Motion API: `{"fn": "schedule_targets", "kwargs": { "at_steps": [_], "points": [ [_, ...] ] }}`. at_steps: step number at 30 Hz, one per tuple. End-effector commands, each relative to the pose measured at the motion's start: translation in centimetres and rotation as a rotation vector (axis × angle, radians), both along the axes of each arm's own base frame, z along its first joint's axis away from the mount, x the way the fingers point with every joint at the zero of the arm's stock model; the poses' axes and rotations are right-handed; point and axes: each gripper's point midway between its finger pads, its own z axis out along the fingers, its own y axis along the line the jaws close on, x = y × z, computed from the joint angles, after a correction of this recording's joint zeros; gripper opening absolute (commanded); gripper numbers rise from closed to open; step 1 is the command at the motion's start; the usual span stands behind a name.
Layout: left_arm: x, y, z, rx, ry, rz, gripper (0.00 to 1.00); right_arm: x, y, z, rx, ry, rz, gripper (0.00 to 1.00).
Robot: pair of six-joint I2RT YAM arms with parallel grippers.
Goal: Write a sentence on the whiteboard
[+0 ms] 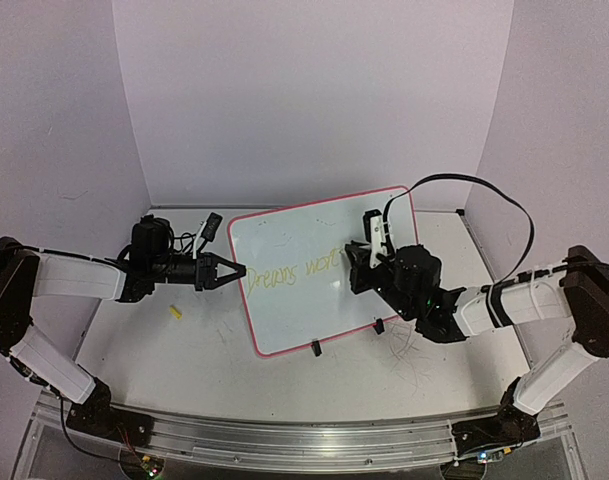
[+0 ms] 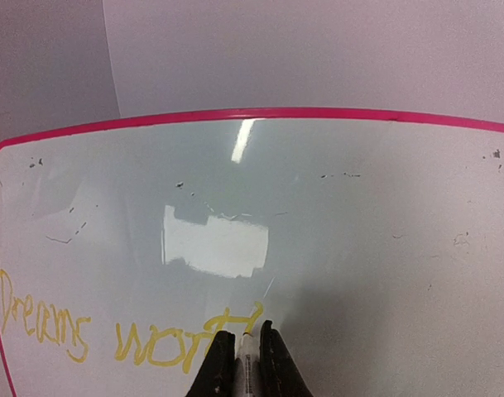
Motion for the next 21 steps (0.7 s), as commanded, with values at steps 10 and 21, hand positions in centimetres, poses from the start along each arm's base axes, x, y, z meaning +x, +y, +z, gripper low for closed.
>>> {"fn": "schedule_targets", "kwargs": {
  "at_steps": [10, 21],
  "points": [
    [0.1, -0.4, 1.0, 0.013, -0.089, -0.008, 0.00, -1.5, -0.5, -1.6, -0.001, 0.058, -0.003, 0.00],
    [0.1, -0.4, 1.0, 0.012, -0.087, -0.010, 0.00, -0.7, -0.5, -0.2, 0.015, 0.018, -0.044, 0.00]
  ]
}}
